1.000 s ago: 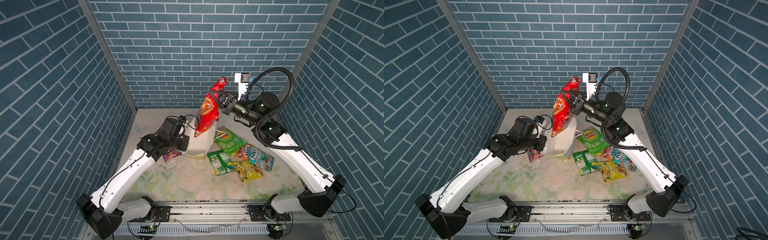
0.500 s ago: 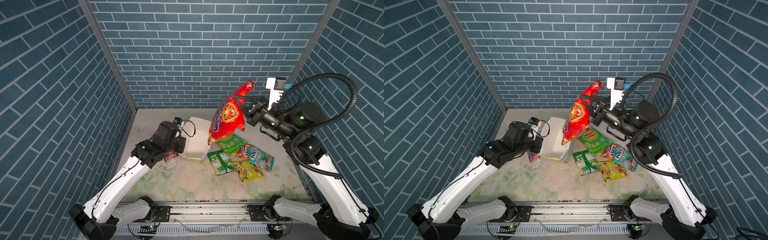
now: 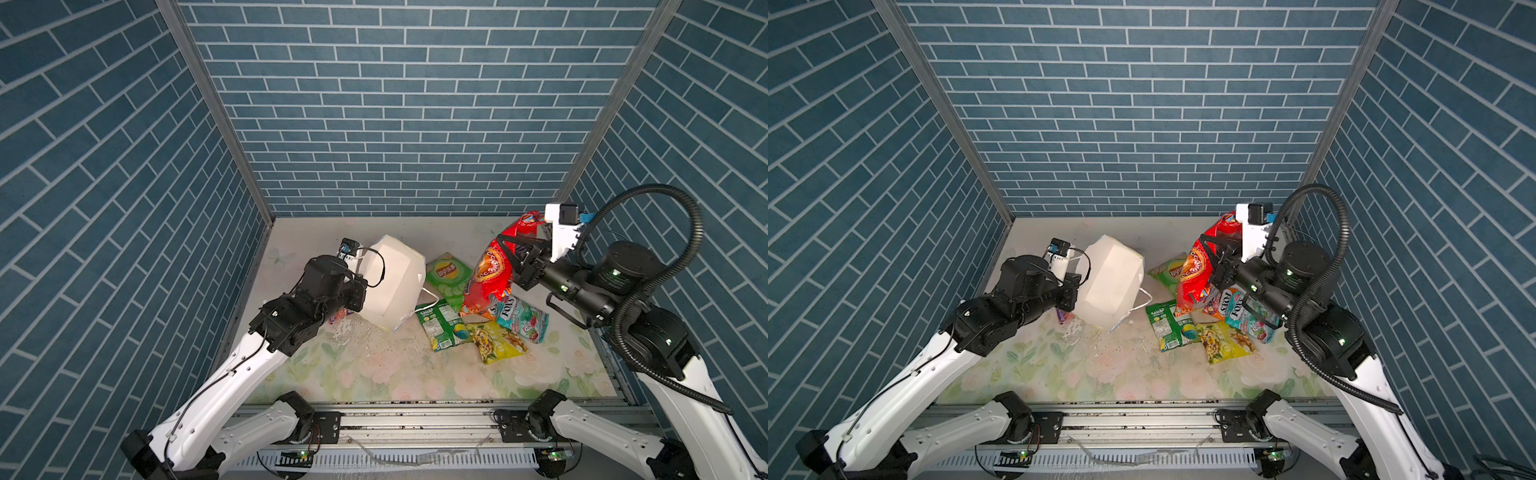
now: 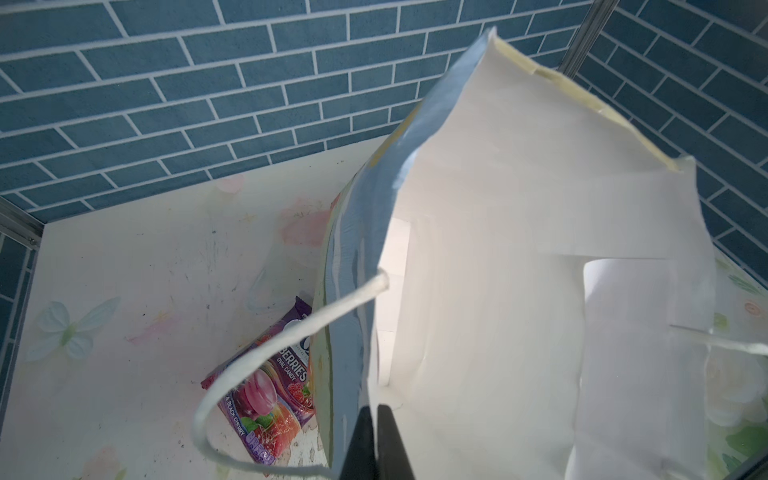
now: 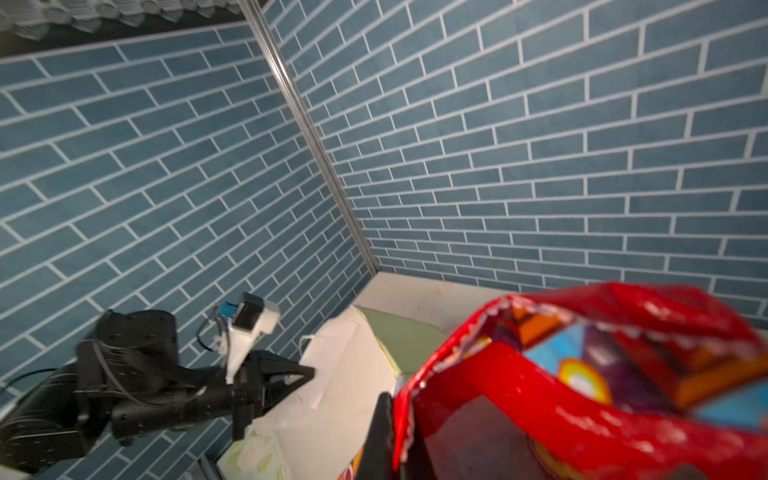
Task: Take the snacks out of the paper bag
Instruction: Place the paper bag at the top-center of the table.
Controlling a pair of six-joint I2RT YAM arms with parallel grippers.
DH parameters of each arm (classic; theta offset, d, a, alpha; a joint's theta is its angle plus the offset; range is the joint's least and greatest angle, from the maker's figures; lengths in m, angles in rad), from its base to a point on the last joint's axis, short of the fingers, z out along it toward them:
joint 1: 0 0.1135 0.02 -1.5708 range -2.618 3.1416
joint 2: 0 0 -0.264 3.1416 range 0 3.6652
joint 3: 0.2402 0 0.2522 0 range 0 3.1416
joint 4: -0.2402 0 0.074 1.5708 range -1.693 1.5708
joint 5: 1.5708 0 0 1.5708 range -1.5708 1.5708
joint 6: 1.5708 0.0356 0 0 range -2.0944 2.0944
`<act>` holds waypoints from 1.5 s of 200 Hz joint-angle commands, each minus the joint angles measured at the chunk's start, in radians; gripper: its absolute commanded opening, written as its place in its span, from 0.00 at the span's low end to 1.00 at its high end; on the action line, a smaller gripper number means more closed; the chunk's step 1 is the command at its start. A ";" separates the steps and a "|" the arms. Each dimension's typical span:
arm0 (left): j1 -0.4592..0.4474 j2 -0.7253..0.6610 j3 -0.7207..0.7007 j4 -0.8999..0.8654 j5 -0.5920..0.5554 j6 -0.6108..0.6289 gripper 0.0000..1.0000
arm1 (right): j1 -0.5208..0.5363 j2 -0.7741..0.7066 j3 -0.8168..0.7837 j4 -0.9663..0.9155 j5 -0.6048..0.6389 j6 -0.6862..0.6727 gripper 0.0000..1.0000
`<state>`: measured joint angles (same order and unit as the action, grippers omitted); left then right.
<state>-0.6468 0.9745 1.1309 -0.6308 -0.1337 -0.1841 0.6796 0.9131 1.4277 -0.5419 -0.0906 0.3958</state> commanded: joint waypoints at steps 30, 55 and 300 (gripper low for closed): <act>-0.004 0.056 0.070 -0.023 -0.010 -0.008 0.06 | -0.001 0.062 -0.003 -0.087 -0.095 0.040 0.00; -0.004 0.110 0.126 -0.060 0.002 -0.043 0.07 | -0.001 0.084 -0.019 -0.120 -0.163 0.055 0.00; 0.139 0.276 0.193 0.163 0.119 -0.290 0.07 | 0.084 0.371 -0.343 0.345 -0.735 0.360 0.00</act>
<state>-0.5278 1.2449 1.3533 -0.5629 -0.0216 -0.4282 0.7559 1.3151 1.0458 -0.3187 -0.7521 0.7292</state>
